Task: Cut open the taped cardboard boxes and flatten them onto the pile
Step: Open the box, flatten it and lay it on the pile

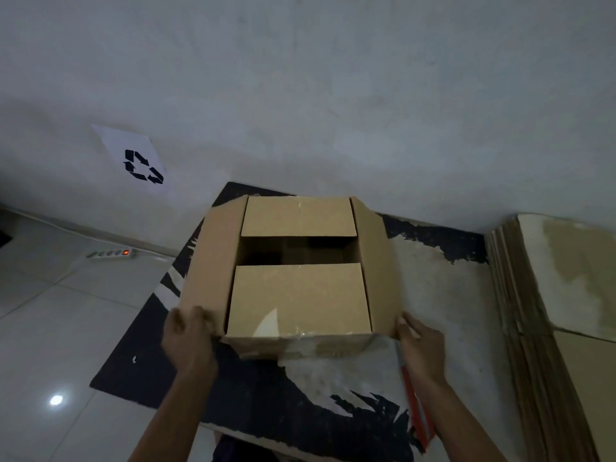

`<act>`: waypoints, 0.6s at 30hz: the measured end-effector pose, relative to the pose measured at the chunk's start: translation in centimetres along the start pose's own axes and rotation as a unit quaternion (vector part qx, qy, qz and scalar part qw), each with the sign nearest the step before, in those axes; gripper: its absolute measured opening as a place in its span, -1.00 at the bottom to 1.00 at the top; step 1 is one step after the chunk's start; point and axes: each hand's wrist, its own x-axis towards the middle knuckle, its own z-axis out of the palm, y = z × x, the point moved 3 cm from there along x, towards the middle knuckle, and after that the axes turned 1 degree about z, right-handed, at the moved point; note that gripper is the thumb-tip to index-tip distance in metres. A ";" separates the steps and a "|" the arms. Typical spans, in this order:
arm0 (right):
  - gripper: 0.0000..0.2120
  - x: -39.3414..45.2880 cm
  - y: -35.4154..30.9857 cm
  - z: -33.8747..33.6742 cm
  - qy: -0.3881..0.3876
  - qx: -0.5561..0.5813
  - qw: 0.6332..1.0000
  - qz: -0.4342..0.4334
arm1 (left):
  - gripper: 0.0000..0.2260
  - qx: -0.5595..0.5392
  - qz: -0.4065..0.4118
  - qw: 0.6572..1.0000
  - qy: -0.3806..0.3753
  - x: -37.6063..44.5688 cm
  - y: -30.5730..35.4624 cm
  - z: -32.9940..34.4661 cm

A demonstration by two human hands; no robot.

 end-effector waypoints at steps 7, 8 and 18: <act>0.13 -1.2 -1.8 3.7 -0.189 0.012 0.975 0.112 | -0.72 0.173 -0.037 0.958 -0.228 -0.3 -0.2 2.4; 0.14 -1.2 -1.8 4.0 -0.194 0.028 0.973 0.119 | -0.70 0.155 -0.060 0.954 -0.249 -0.5 -0.3 2.5; 0.24 1.6 -3.1 0.4 -0.140 -0.153 0.973 0.105 | -0.76 0.442 0.422 0.770 -0.184 -0.9 9.0 6.8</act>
